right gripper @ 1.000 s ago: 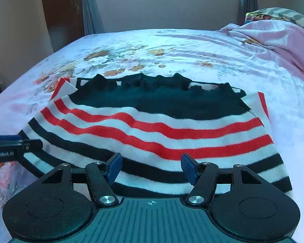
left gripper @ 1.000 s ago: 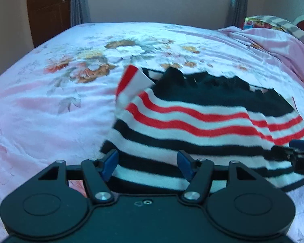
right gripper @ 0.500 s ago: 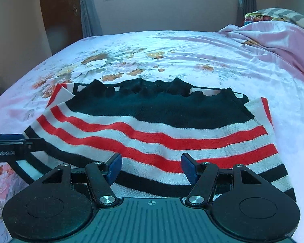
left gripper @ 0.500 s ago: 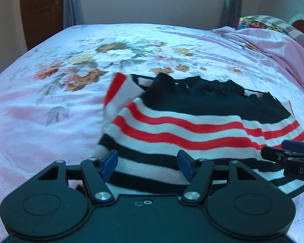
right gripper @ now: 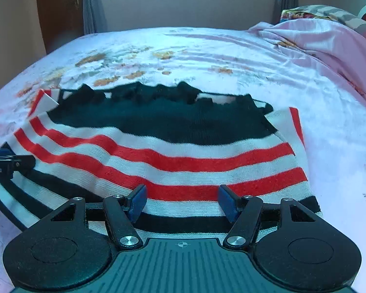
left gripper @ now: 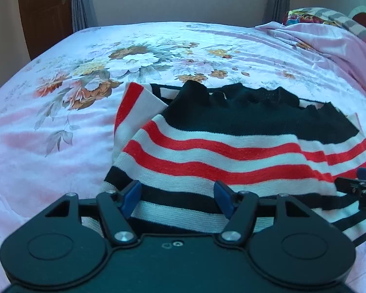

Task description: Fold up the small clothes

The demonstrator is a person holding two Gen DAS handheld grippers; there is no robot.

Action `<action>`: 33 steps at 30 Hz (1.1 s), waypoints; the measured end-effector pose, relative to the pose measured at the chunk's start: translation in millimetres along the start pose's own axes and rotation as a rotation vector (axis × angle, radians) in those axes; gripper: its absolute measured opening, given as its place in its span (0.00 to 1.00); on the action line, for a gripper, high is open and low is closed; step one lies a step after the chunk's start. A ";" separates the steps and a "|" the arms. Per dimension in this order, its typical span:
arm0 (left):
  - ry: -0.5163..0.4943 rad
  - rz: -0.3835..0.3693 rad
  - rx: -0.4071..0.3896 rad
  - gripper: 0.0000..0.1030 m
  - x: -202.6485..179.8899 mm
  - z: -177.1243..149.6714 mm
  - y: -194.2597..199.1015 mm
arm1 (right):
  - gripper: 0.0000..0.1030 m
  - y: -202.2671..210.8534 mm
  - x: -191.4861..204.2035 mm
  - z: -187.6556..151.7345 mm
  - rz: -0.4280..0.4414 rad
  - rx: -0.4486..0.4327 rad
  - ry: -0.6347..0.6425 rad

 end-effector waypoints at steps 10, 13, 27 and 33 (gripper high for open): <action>0.008 0.085 -0.051 0.67 30.8 20.5 17.6 | 0.62 10.2 19.0 13.8 0.063 -0.037 -0.008; 0.027 0.107 -0.048 0.69 44.7 22.9 17.7 | 0.62 10.7 23.6 17.2 0.074 -0.045 -0.005; 0.185 0.010 0.058 0.81 93.4 4.1 -15.7 | 0.62 5.1 29.0 16.0 0.095 -0.035 -0.002; 0.274 -0.161 0.074 0.79 88.7 -4.0 -36.0 | 0.62 -0.6 29.4 11.3 0.103 -0.023 -0.006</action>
Point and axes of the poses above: each gripper's, at about its wrist camera, not at the fingertips, and y roughly against the way its jaws point, x to its left, z to its top, the point moved 8 cm from there along -y, roughly the way its jaws point, and after that the axes turned 2 degrees about -z, right-handed, at the moved point
